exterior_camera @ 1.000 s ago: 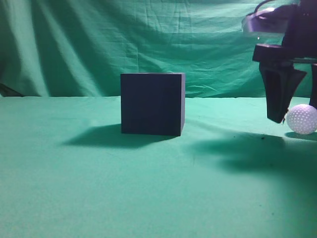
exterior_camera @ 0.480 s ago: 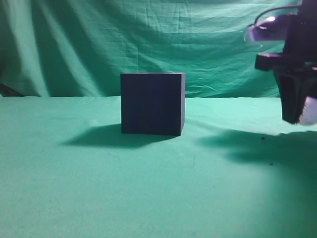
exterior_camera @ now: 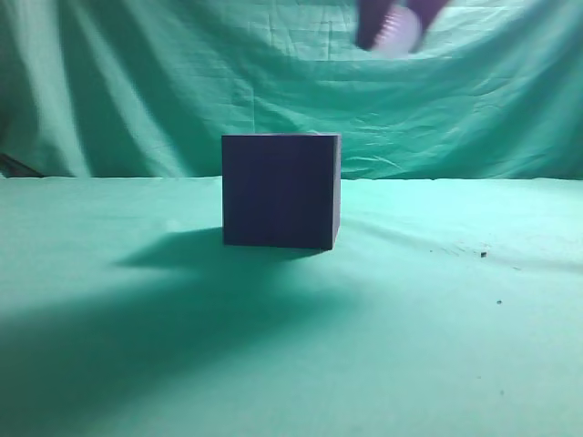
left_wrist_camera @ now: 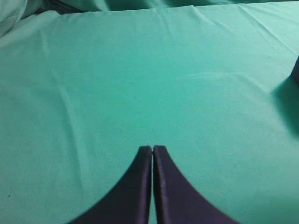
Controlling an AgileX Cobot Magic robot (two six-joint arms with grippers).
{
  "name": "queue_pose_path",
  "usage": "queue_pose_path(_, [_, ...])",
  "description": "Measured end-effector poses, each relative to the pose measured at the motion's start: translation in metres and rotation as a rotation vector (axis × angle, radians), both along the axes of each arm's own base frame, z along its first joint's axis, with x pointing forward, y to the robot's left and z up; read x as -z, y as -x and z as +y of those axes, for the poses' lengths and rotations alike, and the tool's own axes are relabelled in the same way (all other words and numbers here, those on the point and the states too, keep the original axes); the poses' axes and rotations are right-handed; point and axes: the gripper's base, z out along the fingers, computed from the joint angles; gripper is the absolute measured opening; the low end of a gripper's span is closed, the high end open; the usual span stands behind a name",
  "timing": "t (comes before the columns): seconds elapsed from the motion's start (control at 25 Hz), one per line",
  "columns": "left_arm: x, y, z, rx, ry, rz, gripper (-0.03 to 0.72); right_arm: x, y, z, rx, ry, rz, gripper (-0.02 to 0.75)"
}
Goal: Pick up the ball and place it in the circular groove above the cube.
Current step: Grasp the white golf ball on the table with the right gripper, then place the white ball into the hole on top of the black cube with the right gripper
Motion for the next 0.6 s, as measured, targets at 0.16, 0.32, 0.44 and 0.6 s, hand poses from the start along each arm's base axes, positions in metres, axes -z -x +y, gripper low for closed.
queue_pose_path(0.16, [0.000,0.000,0.000,0.000,0.000,0.000,0.000,0.009,0.012,0.041,-0.111,-0.027,-0.026,0.313])
queue_pose_path(0.32, [0.000,0.000,0.000,0.000,0.000,0.000,0.000,0.032,0.013,0.060,-0.150,-0.008,0.010,0.313])
queue_pose_path(0.44, [0.000,0.000,0.000,0.000,0.000,0.000,0.000,0.045,0.010,0.066,-0.152,-0.004,0.028,0.313])
queue_pose_path(0.6, [0.000,0.000,0.000,0.000,0.000,0.000,0.000,0.054,0.007,0.069,-0.152,-0.004,0.032,0.313])
